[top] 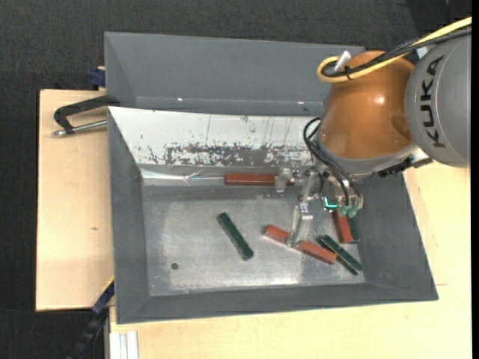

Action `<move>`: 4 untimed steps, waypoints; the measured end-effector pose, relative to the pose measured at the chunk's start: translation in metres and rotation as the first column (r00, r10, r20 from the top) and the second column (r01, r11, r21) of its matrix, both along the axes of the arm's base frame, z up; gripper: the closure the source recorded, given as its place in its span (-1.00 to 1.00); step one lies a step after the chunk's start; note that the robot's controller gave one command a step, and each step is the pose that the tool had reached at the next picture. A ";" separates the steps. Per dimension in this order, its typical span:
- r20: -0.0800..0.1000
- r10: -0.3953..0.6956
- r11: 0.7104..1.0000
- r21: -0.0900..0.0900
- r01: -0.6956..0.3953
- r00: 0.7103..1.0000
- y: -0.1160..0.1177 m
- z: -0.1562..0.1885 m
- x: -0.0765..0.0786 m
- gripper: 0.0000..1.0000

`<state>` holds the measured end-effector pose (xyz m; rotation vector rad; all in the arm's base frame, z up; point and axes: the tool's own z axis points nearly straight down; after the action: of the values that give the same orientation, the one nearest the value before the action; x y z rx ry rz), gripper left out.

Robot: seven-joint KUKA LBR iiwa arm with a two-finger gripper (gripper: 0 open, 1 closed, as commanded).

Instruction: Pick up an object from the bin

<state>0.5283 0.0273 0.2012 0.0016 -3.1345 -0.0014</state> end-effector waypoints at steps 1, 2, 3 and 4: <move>0.007 -0.001 1.000 0.001 0.001 1.000 0.000 0.004 0.001 -1.00; 0.014 -0.015 1.000 0.001 0.015 1.000 -0.013 -0.046 -0.004 -1.00; 0.012 0.072 0.997 -0.001 -0.072 0.997 -0.030 -0.114 0.012 -1.00; 0.007 -0.135 0.991 0.001 0.135 0.991 -0.039 -0.130 -0.001 1.00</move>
Offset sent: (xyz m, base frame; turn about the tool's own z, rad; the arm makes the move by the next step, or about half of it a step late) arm -0.0162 -0.0367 -0.1312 0.0395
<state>0.5277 -0.0113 0.0709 -0.2109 -3.1344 -0.0024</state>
